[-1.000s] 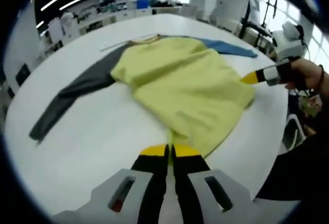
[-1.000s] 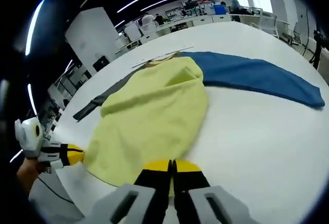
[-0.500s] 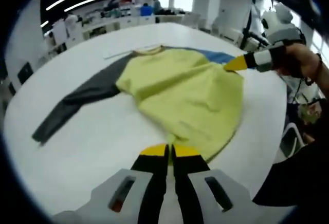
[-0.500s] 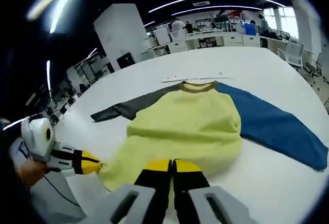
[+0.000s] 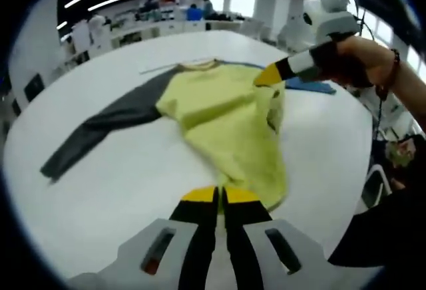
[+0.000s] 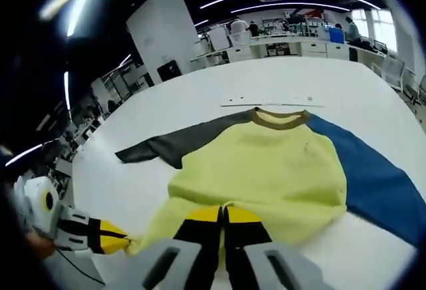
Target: Fold the garment on the visible template until the final outline fits inside the template.
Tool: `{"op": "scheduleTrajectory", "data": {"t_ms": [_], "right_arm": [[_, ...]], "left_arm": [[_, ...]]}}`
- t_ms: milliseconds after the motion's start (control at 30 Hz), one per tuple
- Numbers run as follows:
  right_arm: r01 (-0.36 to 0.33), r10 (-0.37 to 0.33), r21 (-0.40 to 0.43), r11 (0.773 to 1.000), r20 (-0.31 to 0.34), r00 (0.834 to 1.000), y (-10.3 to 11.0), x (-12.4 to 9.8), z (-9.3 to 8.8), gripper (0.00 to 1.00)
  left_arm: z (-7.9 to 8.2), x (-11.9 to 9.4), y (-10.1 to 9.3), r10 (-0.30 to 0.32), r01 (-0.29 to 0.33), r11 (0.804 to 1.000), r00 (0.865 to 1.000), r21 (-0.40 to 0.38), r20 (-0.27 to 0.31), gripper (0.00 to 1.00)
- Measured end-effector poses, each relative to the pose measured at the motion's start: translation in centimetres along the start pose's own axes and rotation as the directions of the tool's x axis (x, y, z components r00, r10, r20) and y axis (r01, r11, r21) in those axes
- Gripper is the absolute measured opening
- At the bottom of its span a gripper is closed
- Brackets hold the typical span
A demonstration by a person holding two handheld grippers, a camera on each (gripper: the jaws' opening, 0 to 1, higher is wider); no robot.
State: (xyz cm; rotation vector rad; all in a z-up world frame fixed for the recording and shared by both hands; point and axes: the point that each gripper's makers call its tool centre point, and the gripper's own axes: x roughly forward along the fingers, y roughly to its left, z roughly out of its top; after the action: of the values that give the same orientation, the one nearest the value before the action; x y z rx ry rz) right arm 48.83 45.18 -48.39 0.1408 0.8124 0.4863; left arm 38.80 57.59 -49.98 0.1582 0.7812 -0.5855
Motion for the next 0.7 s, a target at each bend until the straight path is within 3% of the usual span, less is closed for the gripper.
{"op": "scheduleTrajectory", "data": {"t_ms": [400, 700], "right_arm": [[0.054, -0.057, -0.033, 0.998, -0.091, 0.994, -1.2, 3.4, -1.7, 0.0], [0.089, -0.101, -0.099, 0.991, -0.124, 0.987, -1.7, 3.8, -3.0, 0.0]], "left_arm": [[-0.3, 0.4, 0.1, -0.011, 0.01, 1.0, 1.0, -0.013, -0.008, 0.0], [-0.5, 0.5, 0.2, -0.012, 0.012, 1.0, 1.0, -0.027, -0.013, 0.0]]}}
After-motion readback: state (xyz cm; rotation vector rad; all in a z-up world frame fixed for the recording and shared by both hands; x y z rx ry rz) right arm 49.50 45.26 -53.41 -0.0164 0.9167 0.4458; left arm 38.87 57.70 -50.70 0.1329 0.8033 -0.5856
